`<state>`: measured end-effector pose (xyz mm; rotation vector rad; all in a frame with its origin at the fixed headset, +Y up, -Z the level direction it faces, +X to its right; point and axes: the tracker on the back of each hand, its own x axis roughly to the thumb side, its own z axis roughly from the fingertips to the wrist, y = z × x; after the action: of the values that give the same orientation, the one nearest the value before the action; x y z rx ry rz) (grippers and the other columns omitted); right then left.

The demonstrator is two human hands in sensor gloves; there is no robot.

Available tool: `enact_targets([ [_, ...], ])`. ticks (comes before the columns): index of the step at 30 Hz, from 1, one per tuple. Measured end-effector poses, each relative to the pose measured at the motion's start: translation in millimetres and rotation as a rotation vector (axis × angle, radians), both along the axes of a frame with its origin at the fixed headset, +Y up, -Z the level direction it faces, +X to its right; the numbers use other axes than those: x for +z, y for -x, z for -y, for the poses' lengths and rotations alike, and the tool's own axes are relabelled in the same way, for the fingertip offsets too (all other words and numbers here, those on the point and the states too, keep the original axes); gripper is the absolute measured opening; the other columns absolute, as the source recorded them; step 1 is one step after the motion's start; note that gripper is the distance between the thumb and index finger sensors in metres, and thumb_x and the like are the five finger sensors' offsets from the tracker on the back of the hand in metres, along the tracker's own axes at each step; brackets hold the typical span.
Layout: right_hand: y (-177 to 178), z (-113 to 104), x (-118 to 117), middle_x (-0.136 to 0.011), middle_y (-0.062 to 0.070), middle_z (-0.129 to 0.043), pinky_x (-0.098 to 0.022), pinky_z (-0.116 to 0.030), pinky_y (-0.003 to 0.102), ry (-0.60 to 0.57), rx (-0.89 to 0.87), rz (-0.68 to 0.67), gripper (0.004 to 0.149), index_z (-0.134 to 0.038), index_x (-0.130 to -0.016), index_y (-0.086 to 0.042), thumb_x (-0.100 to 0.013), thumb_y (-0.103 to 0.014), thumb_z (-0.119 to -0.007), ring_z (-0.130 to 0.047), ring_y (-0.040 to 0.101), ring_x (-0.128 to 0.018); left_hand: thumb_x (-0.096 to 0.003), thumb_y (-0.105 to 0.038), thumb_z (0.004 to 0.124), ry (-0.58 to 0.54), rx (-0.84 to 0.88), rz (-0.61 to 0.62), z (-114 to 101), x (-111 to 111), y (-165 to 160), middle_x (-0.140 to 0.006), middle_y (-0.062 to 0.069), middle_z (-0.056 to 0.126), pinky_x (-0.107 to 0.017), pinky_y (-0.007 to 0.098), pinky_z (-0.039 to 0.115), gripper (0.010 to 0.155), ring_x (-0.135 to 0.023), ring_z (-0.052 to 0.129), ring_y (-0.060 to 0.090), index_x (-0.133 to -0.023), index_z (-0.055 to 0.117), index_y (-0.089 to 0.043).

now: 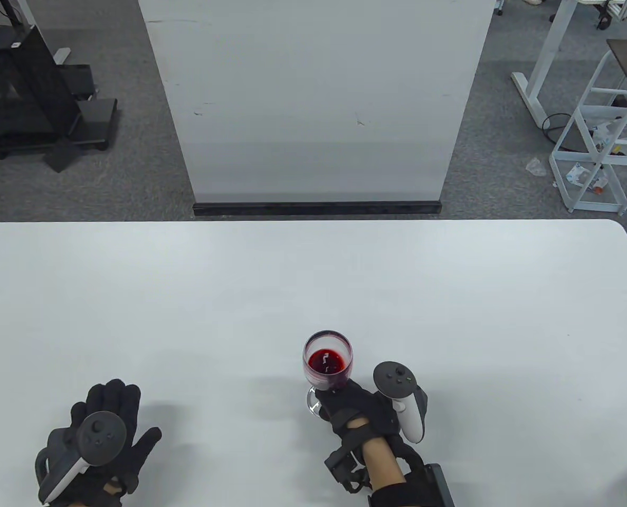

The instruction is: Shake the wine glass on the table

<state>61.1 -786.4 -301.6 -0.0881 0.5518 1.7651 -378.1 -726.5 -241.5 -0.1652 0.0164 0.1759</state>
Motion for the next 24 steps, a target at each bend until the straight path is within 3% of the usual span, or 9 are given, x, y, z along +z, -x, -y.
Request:
enact_targets([
  [12,-4.6,-1.6,0.2,-0.111,0.008,-0.047,-0.047,-0.075,0.043,-0.03,0.098,0.041,0.055,-0.055,-0.1,-0.019,-0.053,-0.041,-0.074,-0.081,0.026,-0.07,-0.0439,-0.066,0.055,-0.008,-0.004,-0.005,-1.1,0.8,-0.8,-0.115,-0.003,0.004,-0.075,0.046,0.0,0.08,-0.106,-0.001,0.026,-0.105,0.015,-0.033],
  [18,-5.0,-0.5,-0.6,-0.111,0.008,-0.046,-0.048,-0.074,0.044,0.004,0.043,-0.012,0.056,-0.056,-0.1,-0.019,-0.052,-0.04,-0.076,-0.08,0.027,-0.072,-0.0439,-0.066,0.055,0.0,-0.002,-0.004,-0.7,0.3,-0.9,-0.115,-0.003,0.004,-0.075,0.046,0.0,0.08,-0.106,-0.001,0.026,-0.105,0.016,-0.033],
  [24,-3.0,2.9,1.1,-0.113,0.007,-0.041,-0.05,-0.073,0.044,0.009,-0.006,0.018,0.057,-0.051,-0.102,-0.02,-0.053,-0.04,-0.073,-0.077,0.025,-0.075,-0.0439,-0.066,0.055,0.001,0.003,-0.002,-1.2,0.3,-1.1,-0.115,-0.003,0.004,-0.075,0.046,0.0,0.08,-0.106,-0.001,0.026,-0.105,0.016,-0.033],
])
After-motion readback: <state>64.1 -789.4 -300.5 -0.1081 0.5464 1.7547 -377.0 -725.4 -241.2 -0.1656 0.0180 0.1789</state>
